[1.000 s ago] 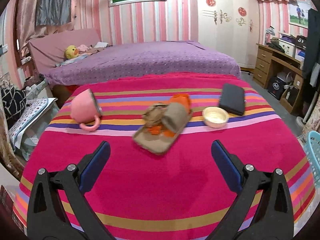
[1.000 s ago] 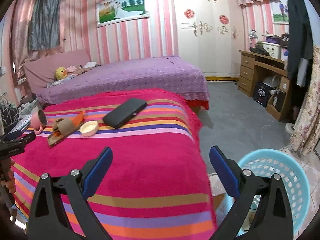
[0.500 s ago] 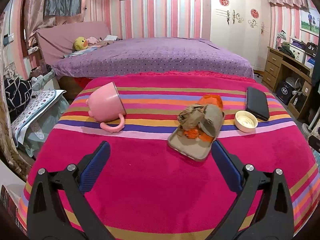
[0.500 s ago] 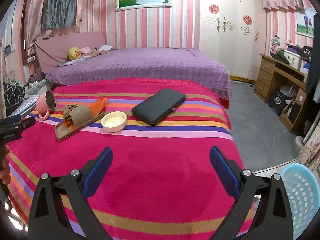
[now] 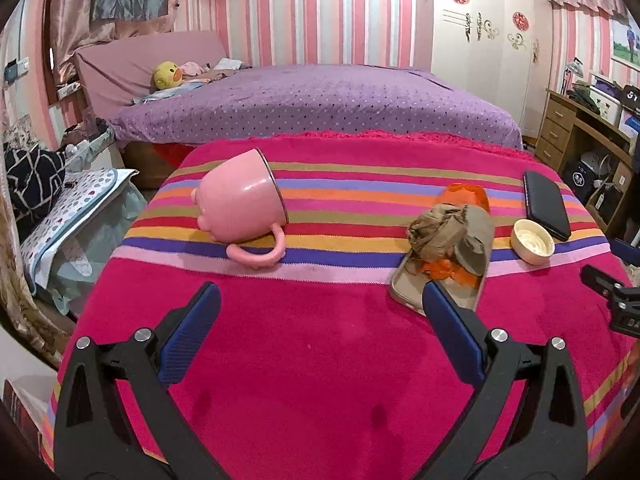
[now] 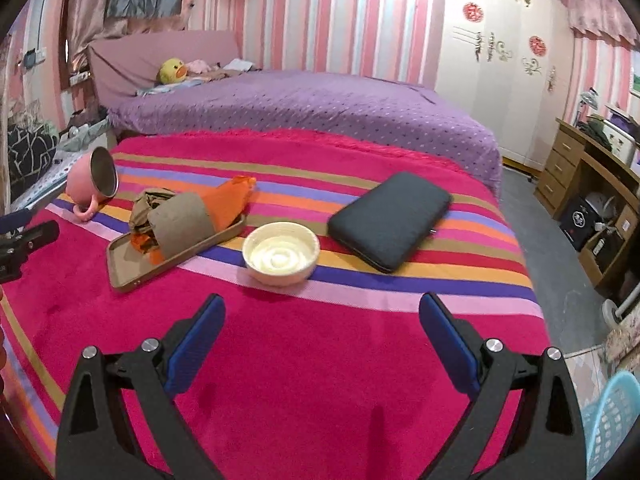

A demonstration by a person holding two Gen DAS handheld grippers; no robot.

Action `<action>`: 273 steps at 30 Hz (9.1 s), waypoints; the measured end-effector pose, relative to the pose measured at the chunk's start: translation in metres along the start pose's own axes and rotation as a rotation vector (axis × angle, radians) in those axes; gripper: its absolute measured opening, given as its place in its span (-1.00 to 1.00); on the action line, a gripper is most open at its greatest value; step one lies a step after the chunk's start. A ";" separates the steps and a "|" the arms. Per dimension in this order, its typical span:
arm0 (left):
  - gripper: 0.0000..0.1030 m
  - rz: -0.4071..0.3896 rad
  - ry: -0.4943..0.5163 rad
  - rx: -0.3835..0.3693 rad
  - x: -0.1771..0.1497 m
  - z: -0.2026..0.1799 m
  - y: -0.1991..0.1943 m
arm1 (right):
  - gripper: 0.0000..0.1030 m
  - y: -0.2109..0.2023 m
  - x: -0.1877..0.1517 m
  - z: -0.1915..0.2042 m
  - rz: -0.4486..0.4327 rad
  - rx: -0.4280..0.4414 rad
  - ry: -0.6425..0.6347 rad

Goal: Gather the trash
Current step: 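Grasp the white bowl with the right tool while the left tool grasps the crumpled brown paper, then lift the bowl and brown paper off the bed with both tools, then carry the bowl and brown paper over the light-blue basket with both tools, then open both tools over the basket, dropping the bowl and paper, then move both tools back over the bed toward the tray, then grasp the grey sponge roll on the tray with the left tool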

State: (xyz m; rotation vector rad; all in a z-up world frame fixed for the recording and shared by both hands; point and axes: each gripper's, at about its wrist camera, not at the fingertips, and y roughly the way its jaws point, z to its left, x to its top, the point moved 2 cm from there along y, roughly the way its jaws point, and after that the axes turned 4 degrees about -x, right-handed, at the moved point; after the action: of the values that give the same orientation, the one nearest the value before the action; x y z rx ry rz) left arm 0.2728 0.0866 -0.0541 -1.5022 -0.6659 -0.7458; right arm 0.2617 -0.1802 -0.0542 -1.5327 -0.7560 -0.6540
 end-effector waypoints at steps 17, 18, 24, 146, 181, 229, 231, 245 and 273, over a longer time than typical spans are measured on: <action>0.89 0.043 -0.039 -0.034 0.016 0.003 0.034 | 0.19 0.073 0.028 0.037 0.109 0.109 -0.047; 0.89 0.045 -0.027 -0.033 0.016 -0.002 0.035 | 0.19 0.070 0.028 0.035 0.098 0.116 -0.041; 0.89 0.066 0.022 -0.074 0.011 -0.033 0.045 | 0.19 0.043 0.025 0.008 0.037 0.086 -0.015; -0.52 0.039 0.450 -0.590 -0.119 -0.538 -0.091 | 0.19 -0.207 -0.226 -0.425 -0.007 -0.419 0.407; 0.89 -0.124 0.339 -0.368 -0.060 -0.412 -0.113 | 0.81 -0.180 -0.190 -0.384 -0.098 -0.328 0.453; 0.89 -0.019 0.032 -0.013 -0.027 -0.069 -0.035 | 0.82 -0.067 -0.052 -0.113 -0.039 -0.080 0.117; 0.89 -0.005 0.028 -0.019 -0.026 -0.070 -0.028 | 0.82 -0.060 -0.046 -0.107 -0.038 -0.077 0.120; 0.89 0.028 0.062 -0.043 0.013 -0.082 0.028 | 0.82 -0.007 -0.018 -0.096 0.016 -0.066 0.113; -0.10 -0.002 0.060 -0.047 0.024 -0.062 0.001 | 0.82 0.021 -0.007 -0.065 0.030 0.029 0.144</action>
State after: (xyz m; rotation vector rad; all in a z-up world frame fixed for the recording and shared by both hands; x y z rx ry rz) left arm 0.2843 0.0241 -0.0345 -1.5163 -0.6085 -0.8092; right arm 0.2751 -0.2466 -0.0667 -1.4514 -0.6301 -0.7196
